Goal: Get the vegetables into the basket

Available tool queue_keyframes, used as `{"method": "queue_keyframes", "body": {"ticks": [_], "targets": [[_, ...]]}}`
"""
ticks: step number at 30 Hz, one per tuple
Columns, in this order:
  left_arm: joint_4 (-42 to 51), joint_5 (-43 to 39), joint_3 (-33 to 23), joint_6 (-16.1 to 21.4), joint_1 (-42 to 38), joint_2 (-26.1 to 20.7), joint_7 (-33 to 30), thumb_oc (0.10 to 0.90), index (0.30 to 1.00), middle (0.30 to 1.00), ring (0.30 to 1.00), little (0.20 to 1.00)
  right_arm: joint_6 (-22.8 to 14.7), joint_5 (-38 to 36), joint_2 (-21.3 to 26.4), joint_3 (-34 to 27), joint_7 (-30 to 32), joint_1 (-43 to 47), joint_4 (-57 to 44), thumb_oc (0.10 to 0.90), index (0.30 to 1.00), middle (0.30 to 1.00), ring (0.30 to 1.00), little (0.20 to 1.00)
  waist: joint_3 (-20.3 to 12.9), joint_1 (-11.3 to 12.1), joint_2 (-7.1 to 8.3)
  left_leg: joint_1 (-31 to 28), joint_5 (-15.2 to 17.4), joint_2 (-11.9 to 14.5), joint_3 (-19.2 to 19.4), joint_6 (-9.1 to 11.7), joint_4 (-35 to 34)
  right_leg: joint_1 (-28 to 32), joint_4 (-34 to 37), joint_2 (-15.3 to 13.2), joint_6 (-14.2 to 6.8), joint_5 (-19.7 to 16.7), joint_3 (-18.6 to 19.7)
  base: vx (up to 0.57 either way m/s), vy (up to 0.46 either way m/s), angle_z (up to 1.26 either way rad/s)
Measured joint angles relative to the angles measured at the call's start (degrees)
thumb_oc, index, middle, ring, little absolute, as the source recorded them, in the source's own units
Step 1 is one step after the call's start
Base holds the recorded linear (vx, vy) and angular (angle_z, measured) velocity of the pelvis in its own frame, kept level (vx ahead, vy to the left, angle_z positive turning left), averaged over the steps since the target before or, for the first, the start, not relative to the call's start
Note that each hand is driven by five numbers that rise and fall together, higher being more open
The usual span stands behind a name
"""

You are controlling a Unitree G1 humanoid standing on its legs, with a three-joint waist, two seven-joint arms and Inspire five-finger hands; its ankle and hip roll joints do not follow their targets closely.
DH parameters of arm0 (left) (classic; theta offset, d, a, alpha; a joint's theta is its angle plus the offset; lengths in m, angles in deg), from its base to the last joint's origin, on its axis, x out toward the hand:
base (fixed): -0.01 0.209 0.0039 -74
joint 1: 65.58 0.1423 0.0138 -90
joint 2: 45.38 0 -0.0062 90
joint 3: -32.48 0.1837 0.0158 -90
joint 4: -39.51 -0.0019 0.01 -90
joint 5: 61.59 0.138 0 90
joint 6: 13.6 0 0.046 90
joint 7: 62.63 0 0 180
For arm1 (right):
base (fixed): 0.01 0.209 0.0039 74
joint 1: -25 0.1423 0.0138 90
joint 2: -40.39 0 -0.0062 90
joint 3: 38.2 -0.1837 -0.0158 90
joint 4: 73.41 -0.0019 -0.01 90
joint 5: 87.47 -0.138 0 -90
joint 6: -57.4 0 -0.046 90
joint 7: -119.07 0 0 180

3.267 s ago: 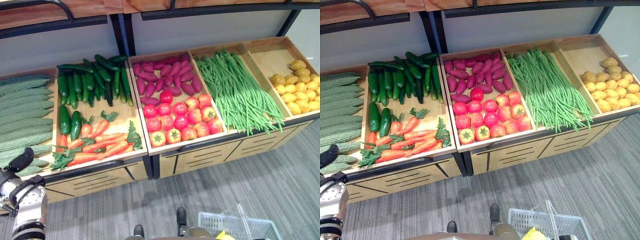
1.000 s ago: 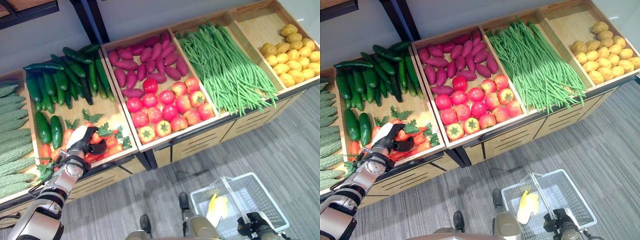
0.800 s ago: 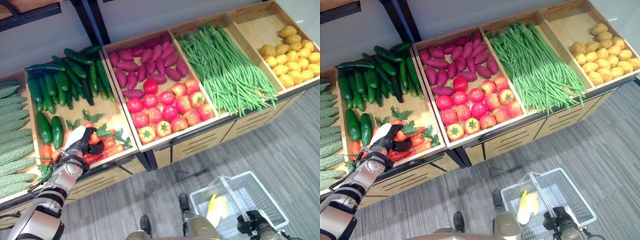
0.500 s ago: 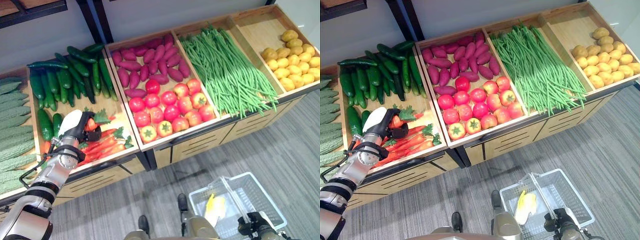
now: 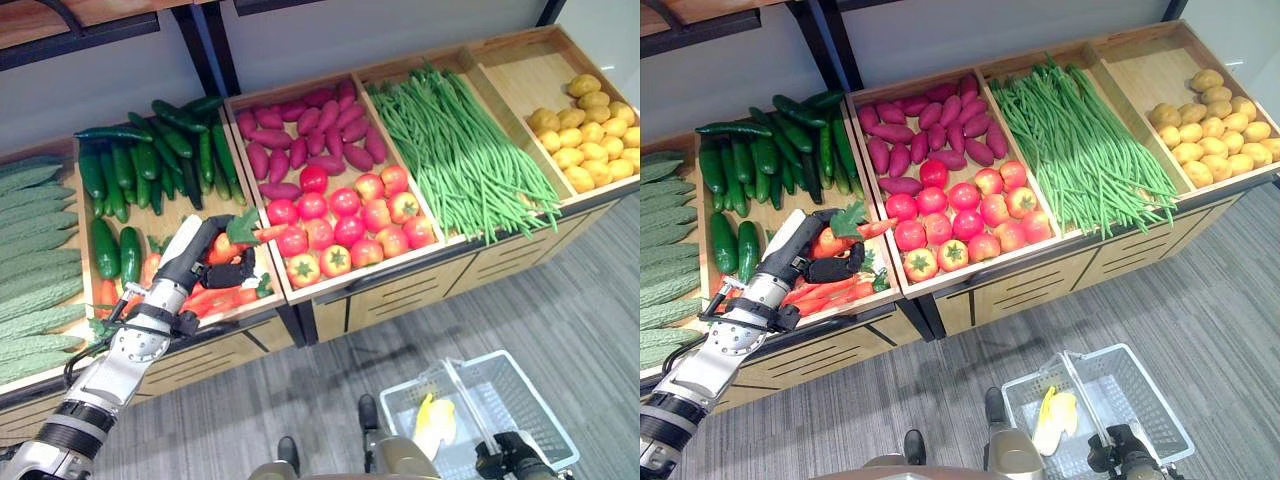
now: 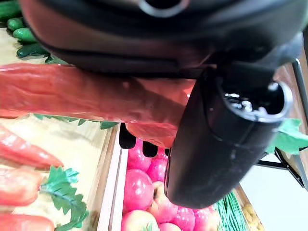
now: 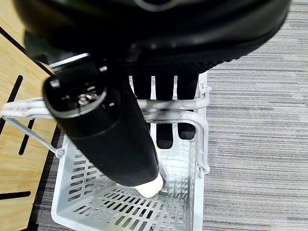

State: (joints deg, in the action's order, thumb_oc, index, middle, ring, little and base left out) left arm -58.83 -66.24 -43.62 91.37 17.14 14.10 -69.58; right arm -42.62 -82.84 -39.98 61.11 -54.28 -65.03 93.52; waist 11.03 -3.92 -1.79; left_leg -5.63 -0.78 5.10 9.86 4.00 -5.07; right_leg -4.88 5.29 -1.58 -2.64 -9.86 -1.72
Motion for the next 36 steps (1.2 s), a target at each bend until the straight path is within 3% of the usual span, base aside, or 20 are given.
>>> {"method": "queue_keyframes", "body": {"ticks": [9,17,19,20,22,23,24,25,26,27,29,31,33,34,36], "targets": [[1.0,-1.0,0.0,0.0,0.0,-0.1,1.5,0.400,0.300,0.300,0.300,0.300,0.0,-0.1,0.0,-0.2,-0.6,-0.2,0.2,0.400,0.300,0.300,0.300,0.300,-0.1,-0.2,0.03,-0.2,0.2,-0.5,0.2,-0.3,0.0,-0.1,-0.3,-0.3,-0.1,-0.3,0.5,0.01,0.035,-0.02],[1.7,-1.0,0.5,0.0,-0.7,-0.8,3.1,0.400,0.300,0.300,0.300,0.300,0.6,-0.1,-0.2,-2.3,-0.8,-0.3,0.1,0.400,0.300,0.300,0.300,0.300,-0.2,-1.0,0.95,-1.1,1.0,-3.0,2.4,-2.0,-0.3,-0.3,-0.4,-2.0,-1.7,-1.5,3.3,0.00,0.145,-0.15],[1.9,-1.0,1.3,0.0,-0.9,-1.5,3.3,0.400,0.300,0.300,0.300,0.300,0.8,-0.1,-0.5,-2.3,-1.2,-0.7,-0.4,0.400,0.300,0.300,0.300,0.300,-0.4,-1.8,2.17,-1.4,1.2,-4.0,3.7,-2.5,0.0,-0.8,-0.4,-2.7,-2.4,-1.9,4.7,-0.12,0.202,-0.34],[1.9,-1.2,2.8,0.0,-3.8,-1.9,3.1,0.400,0.300,0.300,0.300,0.300,0.5,-0.6,-1.3,-3.6,-1.3,-0.9,-1.7,0.400,0.300,0.300,0.300,0.300,-0.3,-2.2,3.71,-0.1,1.1,-5.5,5.0,-4.0,0.0,-3.2,-1.2,-3.4,-4.0,-3.1,6.6,-0.16,0.146,-0.58],[1.9,-1.2,4.0,0.0,-6.7,-2.8,3.2,0.400,0.300,0.300,0.300,0.300,0.7,-1.1,-3.0,-3.9,-1.0,1.2,-1.6,0.400,0.300,0.300,0.300,0.300,0.0,-2.6,6.01,1.3,0.9,-6.6,9.1,-4.8,0.1,-6.3,-0.3,-3.5,-8.5,-7.7,10.3,-0.12,0.076,-1.04],[1.7,-1.2,4.1,0.0,-7.5,-4.1,3.2,0.400,0.300,0.300,0.300,0.300,0.6,-1.2,-4.5,-3.5,-0.7,2.8,-1.7,0.400,0.300,0.300,0.300,0.300,0.7,-2.9,7.36,1.6,1.2,-6.4,11.7,-5.5,0.6,-7.9,-0.2,-3.0,-7.8,-11.1,10.7,-0.16,0.083,-1.07],[1.2,-1.1,4.9,0.0,-8.5,-4.3,3.5,0.400,0.300,0.300,0.300,0.300,0.3,-1.2,-5.4,-3.3,-1.1,3.2,-1.9,0.400,0.300,0.300,0.300,0.300,0.7,-4.0,7.45,2.1,1.1,-5.7,12.9,-6.9,0.0,-8.3,-1.1,-3.4,-8.5,-9.2,6.7,-0.21,0.112,-1.18],[2.1,-1.2,5.0,0.6,-8.3,-3.3,3.5,0.400,0.300,0.300,0.300,0.300,0.8,-1.3,-5.8,-2.3,-1.2,3.9,0.2,0.400,0.300,0.300,0.300,0.300,0.8,-3.0,5.85,2.8,0.3,-3.3,17.1,-6.9,0.1,-10.1,-12.5,-3.5,-6.4,-1.2,-5.5,-0.22,0.099,-1.19],[2.2,-1.2,5.4,0.9,-8.1,-3.5,3.6,0.400,0.300,0.300,0.300,0.300,1.1,-1.4,-5.7,-2.6,-1.2,3.4,1.0,0.400,0.300,0.300,0.300,0.300,0.9,-1.5,4.82,2.5,0.1,-1.9,18.5,-6.9,0.3,-9.9,-19.0,-4.4,-4.8,3.5,-9.7,-0.11,0.036,-1.18],[2.1,-1.2,5.4,0.8,-8.1,-3.9,3.7,0.400,0.300,0.300,0.300,0.300,1.0,-1.5,-5.3,-2.5,-1.3,2.6,1.0,0.400,0.300,0.300,0.300,0.300,1.0,-1.4,4.54,2.8,0.2,-1.4,19.1,-7.0,0.9,-7.4,-21.2,-5.7,-7.0,7.1,-9.7,-0.12,0.012,-0.68],[1.9,-1.2,5.1,0.5,-7.7,-5.1,3.6,0.400,0.300,0.300,0.300,0.300,1.1,-2.0,-4.7,-2.5,-1.2,1.1,1.1,0.400,0.300,0.300,0.300,0.300,0.8,-0.8,4.76,2.8,0.2,-1.6,19.5,-7.1,1.4,-1.0,-18.7,-8.9,-7.4,8.9,-9.1,-0.09,-0.039,-0.35],[1.9,-1.2,3.8,0.2,-6.1,-6.5,3.6,0.400,0.300,0.300,0.300,0.300,1.4,-2.1,-4.6,-2.2,-1.3,0.6,1.1,0.400,0.300,0.300,0.300,0.300,0.9,1.3,4.67,2.4,0.2,-1.5,22.0,-7.0,2.2,1.3,-19.8,-11.7,-8.2,11.3,-9.6,0.02,-0.058,-0.63],[1.9,-1.3,2.0,0.2,-3.6,-7.0,3.7,0.400,0.300,0.300,0.300,0.300,1.3,-2.2,-4.1,-2.2,-1.5,-0.2,0.9,0.400,0.300,0.300,0.300,0.300,0.3,2.4,5.04,2.1,-0.6,-2.1,22.0,-5.8,1.9,6.5,-9.2,-11.4,-7.7,10.3,-9.8,0.00,-0.117,-0.66],[1.9,-1.4,1.2,0.2,-2.4,-6.6,3.8,0.400,0.300,0.300,0.300,0.300,1.5,-2.2,-3.4,-2.2,-1.5,-0.1,0.8,0.400,0.300,0.300,0.300,0.300,0.0,3.0,4.45,1.9,-1.4,-2.1,21.5,-4.7,1.1,8.1,-4.5,-10.6,-7.1,9.9,-9.6,-0.08,-0.225,-0.45],[2.0,-1.5,1.2,0.1,-1.2,-3.8,4.5,0.400,0.300,0.300,0.300,0.300,1.6,-2.2,-2.5,-2.2,-1.5,-0.6,0.2,0.400,0.300,0.300,0.300,0.300,-1.1,1.9,2.17,2.6,-2.5,0.0,20.5,-3.4,1.4,8.5,-2.2,-8.1,-6.1,8.4,-9.5,-0.05,-0.177,-0.22]]}}
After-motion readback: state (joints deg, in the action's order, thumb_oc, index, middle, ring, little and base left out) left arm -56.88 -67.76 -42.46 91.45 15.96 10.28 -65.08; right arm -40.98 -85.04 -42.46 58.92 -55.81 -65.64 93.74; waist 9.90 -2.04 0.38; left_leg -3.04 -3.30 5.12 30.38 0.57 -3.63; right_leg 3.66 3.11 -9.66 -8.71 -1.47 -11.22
